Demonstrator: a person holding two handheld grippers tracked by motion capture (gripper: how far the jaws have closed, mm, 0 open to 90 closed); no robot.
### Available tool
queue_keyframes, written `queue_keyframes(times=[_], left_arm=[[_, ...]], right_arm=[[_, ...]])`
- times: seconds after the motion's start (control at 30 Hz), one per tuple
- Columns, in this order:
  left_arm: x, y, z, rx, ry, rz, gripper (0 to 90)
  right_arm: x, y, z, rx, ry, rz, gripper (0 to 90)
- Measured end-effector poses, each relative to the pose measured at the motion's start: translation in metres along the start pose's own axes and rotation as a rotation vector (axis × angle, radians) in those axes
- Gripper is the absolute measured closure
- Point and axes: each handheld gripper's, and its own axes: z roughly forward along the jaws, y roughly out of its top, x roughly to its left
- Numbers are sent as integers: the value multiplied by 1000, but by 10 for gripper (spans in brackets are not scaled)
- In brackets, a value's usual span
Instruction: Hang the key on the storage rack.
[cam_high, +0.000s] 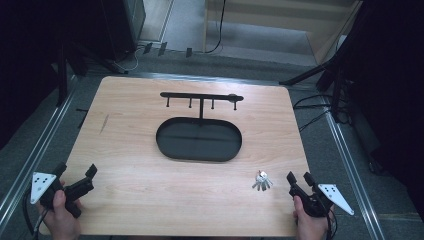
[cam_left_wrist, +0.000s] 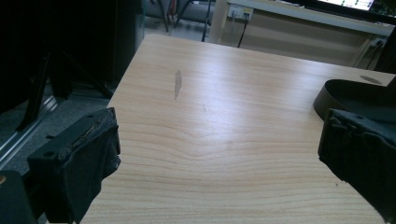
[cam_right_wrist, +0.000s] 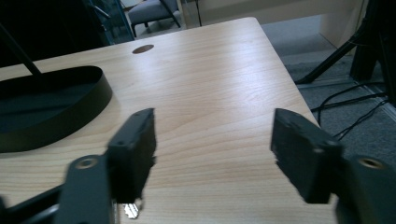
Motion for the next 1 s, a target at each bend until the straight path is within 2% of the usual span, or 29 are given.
queue_keyframes(times=[0.17,0.23,0.27,0.3,0.33,0.37,0.4,0.43,0.5,0.57,0.67,0.7,0.73,0.77,0.8,0.83,0.87,0.93,1.0], left_arm=[[0,0,0,4,1,-1,0],[0,0,0,4,1,-2,0],[0,0,0,4,0,-3,0],[0,0,0,4,0,-3,0],[0,0,0,4,1,-5,0],[0,0,0,4,1,-5,0],[0,0,0,3,0,-5,0],[0,0,0,3,0,-5,0],[1,0,0,3,0,-7,0],[1,0,0,1,-5,-11,0],[1,0,0,2,-5,-9,0],[1,0,0,2,-6,-10,0],[1,0,-1,5,-7,-10,0],[1,0,-1,5,-7,-10,0],[1,0,-1,4,-8,-12,0],[1,0,-1,4,-8,-12,0],[1,0,-1,4,-8,-14,0],[1,0,-1,4,-8,-15,0],[2,0,-1,4,-10,-16,0]], right_arm=[[1,3,-2,12,-21,-3,243],[5,6,-3,29,-18,-11,231],[13,11,-3,59,-30,-37,237],[13,11,-3,59,-30,-37,237],[20,17,-2,97,-34,-54,248],[20,17,-2,97,-34,-54,248],[23,20,-2,113,-38,-60,269],[26,24,-2,135,-25,-68,325],[31,31,-3,169,10,-83,380],[35,35,-3,196,3,-124,409],[44,45,-2,278,-2,-195,478],[45,46,-1,294,-2,-202,479],[48,52,1,353,-23,-216,482],[48,52,1,353,-23,-216,482],[51,57,3,415,-33,-228,491],[51,57,3,415,-33,-228,491],[55,63,6,459,-46,-237,534],[56,65,7,470,-47,-232,562],[60,72,11,532,-43,-193,582]])
